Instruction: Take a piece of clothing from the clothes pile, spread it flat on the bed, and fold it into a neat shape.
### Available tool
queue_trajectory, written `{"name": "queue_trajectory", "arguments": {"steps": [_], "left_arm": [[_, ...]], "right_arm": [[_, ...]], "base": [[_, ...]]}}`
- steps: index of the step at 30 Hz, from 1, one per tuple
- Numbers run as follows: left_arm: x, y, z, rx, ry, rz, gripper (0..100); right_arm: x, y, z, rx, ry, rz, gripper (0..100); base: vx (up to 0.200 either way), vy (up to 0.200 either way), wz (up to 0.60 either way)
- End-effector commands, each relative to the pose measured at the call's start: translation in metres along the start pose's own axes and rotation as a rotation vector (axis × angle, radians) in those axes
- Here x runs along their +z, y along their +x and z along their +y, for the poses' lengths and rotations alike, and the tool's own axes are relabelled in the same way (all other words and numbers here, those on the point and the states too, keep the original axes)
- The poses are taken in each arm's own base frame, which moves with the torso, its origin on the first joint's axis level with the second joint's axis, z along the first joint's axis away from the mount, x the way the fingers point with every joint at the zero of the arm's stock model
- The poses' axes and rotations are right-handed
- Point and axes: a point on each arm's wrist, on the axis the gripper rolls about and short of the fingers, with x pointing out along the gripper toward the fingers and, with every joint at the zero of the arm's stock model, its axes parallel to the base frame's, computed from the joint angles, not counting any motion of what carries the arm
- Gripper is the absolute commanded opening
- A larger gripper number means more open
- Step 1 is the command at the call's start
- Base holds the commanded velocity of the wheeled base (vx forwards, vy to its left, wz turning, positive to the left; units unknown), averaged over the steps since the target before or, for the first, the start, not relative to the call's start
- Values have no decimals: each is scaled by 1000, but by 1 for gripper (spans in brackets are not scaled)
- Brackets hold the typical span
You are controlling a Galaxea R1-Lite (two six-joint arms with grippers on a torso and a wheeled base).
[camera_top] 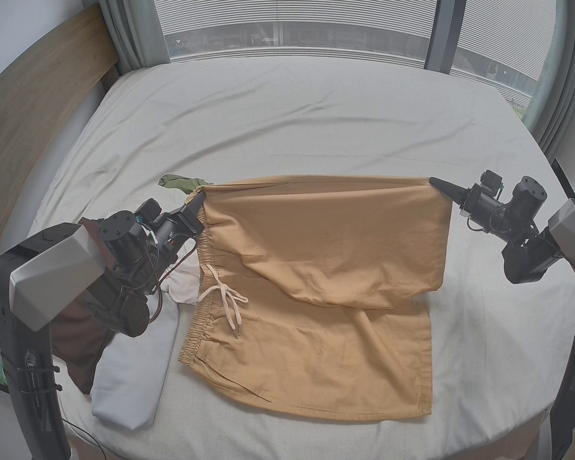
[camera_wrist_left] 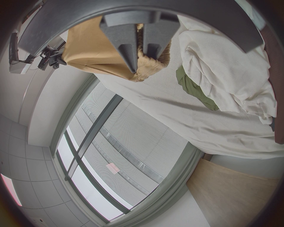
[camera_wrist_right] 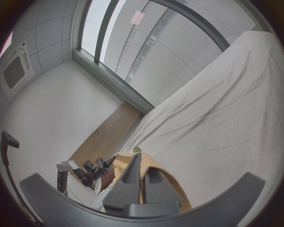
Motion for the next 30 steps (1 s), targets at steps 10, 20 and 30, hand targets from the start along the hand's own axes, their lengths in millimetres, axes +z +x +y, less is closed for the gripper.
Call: {"name": "queue_trajectory", "arguments": {"steps": [10, 20, 30], "left_arm": [[-17, 10, 12, 7, -27, 7, 100], [-30, 0, 17, 42, -36, 62, 100], [-9, -45, -1, 82, -46, 145, 100]], "right_arm": [[-11, 15, -18, -41, 6, -42, 100], [-30, -17, 7, -91, 1, -6, 100], [-58, -54, 40, -135, -2, 34, 100]], "base": [[0, 0, 0], [0, 0, 0], [0, 0, 0]]}}
